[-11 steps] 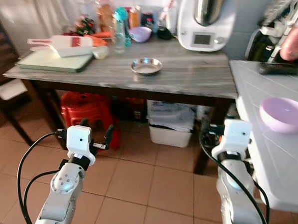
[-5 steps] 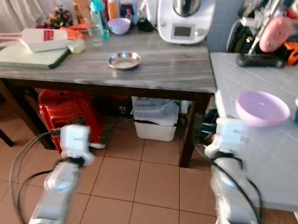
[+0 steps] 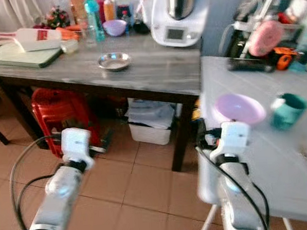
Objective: Setting the table
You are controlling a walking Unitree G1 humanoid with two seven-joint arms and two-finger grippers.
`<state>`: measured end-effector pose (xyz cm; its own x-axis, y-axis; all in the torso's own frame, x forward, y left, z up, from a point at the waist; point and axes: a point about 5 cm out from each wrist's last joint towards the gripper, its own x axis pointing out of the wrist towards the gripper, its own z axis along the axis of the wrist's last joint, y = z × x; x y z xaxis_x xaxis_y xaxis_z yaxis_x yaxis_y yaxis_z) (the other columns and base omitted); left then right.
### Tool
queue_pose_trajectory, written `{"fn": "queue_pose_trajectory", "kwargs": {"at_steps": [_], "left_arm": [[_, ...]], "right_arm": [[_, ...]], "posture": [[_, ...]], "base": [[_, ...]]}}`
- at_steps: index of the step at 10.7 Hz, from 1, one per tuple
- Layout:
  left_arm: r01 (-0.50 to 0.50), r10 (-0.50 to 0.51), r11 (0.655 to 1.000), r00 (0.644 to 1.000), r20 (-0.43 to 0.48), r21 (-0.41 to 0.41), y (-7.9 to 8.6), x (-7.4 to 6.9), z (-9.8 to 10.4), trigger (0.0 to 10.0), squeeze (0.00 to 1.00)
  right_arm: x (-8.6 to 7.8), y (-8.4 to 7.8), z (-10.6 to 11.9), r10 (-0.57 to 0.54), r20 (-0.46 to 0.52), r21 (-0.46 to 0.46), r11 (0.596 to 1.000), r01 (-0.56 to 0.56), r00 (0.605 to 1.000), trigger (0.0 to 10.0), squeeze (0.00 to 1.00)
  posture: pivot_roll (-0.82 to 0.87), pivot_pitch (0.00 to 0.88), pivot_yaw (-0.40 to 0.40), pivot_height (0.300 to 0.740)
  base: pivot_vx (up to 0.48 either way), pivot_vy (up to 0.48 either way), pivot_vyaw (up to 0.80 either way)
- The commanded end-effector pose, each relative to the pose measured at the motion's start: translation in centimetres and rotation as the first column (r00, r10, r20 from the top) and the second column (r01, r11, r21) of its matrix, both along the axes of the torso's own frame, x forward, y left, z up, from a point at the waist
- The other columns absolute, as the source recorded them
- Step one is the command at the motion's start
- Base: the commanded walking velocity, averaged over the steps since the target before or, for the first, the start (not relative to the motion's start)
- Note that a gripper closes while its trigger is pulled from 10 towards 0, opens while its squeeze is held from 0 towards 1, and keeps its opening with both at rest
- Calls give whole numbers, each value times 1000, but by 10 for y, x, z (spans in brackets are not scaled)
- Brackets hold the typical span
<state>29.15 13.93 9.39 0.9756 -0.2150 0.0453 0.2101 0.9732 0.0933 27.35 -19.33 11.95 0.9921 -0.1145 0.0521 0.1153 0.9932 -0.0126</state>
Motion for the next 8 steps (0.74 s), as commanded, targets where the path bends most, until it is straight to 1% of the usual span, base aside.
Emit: {"fn": "queue_pose_trajectory", "kwargs": {"at_steps": [1,4,5,6,7,8], "left_arm": [[33,-33,999,999,0,-7,-10,0,1,10000,0],[36,-36,999,999,0,-5,-10,0,2,10000,0],[40,-40,999,999,1,-6,-11,0,2,10000,0],[44,-44,999,999,2,-29,-12,0,2,10000,0],[58,-57,998,998,23,-33,-13,0,4,10000,0],[93,-92,994,996,19,-57,-15,-2,5,10000,0]], "right_arm": [[-1,-6,0,-26,-1,-9,1000,26,1000,10000,322],[-3,-1,-2,-11,-5,-15,1000,11,1000,10000,302],[-3,-1,-2,-8,-6,-17,1000,8,1000,10000,275],[-2,0,-2,-2,-8,-27,1000,2,1000,10000,231],[-2,0,-2,5,-7,-34,999,-5,1000,10000,196],[-2,0,1,13,14,-55,998,-12,1000,10000,208]], "posture": [[36,0,-10,740],[36,0,-9,740],[36,0,-9,740],[34,0,-9,740],[35,0,-10,740],[37,0,-12,740]], "base": [[0,-371,0],[0,-371,0],[0,-371,0],[0,0,0],[0,0,0],[0,0,0]]}}
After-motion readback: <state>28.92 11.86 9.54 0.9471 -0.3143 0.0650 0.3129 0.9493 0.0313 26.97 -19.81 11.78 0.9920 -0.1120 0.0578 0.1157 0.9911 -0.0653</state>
